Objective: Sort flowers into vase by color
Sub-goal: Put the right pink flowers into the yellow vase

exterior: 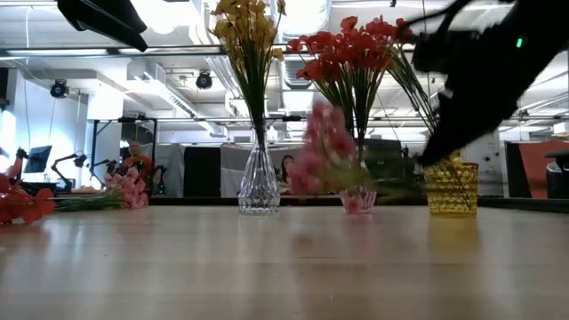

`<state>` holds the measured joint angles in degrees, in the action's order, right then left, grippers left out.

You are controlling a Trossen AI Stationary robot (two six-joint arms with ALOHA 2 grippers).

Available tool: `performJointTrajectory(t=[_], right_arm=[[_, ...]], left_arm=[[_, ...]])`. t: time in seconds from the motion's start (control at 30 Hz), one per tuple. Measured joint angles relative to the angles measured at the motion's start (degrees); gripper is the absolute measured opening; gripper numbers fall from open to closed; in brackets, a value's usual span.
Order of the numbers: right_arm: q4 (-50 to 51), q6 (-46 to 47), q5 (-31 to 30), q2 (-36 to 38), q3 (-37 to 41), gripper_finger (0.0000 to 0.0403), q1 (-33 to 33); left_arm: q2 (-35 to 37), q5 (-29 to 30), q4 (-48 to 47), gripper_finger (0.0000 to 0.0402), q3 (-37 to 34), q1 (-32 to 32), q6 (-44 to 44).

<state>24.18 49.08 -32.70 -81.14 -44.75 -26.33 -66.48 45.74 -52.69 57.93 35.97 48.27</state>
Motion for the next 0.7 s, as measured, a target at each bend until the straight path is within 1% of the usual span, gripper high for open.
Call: performJointTrajectory(t=[0.17,0.27,0.4,0.47,0.53,0.7], right_arm=[[-4.12,-3.97,-5.80,6.46,0.00,0.0010,-3.40],[-8.37,-7.40,-9.37,8.91,0.00,0.0009,-5.27],[-17.20,-14.57,-10.84,9.94,0.00,0.0009,-6.40],[-22.32,-19.63,-10.87,9.72,0.00,0.0009,-6.43],[-27.84,-24.90,-10.85,9.21,0.00,0.0009,-6.42],[-43.11,-37.77,-10.02,8.19,0.13,0.0009,-6.42]], left_arm=[[0.00,-0.02,-0.02,0.0251,0.00,0.00,0.00],[0.00,-0.01,-0.02,0.0251,0.00,0.00,0.00],[0.00,0.49,0.44,0.0251,0.00,0.00,-0.45],[0.00,2.11,3.33,0.0251,-0.41,0.00,-2.97],[-0.11,3.24,7.71,0.0251,-1.46,0.00,-7.55],[-1.61,2.55,20.44,0.0251,-3.77,0.16,-19.52]])
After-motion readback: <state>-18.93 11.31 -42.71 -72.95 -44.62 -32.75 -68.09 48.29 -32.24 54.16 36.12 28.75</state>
